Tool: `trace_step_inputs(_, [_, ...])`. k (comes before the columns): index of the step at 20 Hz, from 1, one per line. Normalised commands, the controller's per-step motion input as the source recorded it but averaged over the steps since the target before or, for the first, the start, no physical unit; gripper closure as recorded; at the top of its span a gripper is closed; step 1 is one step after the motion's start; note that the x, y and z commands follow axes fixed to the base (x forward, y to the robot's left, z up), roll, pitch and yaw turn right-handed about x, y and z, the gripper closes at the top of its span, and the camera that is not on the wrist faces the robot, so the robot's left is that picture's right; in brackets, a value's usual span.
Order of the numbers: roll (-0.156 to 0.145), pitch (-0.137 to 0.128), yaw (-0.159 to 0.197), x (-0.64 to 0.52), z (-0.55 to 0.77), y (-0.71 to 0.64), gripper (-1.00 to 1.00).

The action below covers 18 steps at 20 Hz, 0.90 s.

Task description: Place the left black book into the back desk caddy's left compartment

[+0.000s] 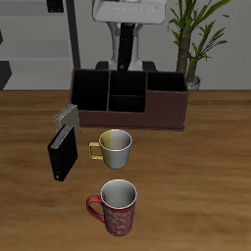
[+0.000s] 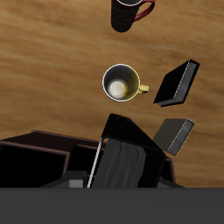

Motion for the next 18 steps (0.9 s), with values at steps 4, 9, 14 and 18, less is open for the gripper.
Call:
trace_step_inputs(4, [-0.019, -0.012, -0.018, -0.36, -0.09, -0.15, 1.0])
trace_step_inputs(9, [-0.025, -0.024, 0.019, -0.32, -0.09, -0.04, 1.0])
trace_step_inputs(14, [-0.032, -0.028, 0.017, -0.25, 0.0, -0.03, 1.0])
trace_step_inputs(18, [-0.038, -0.017, 0.005, -0.18, 0.01, -0.11, 1.0])
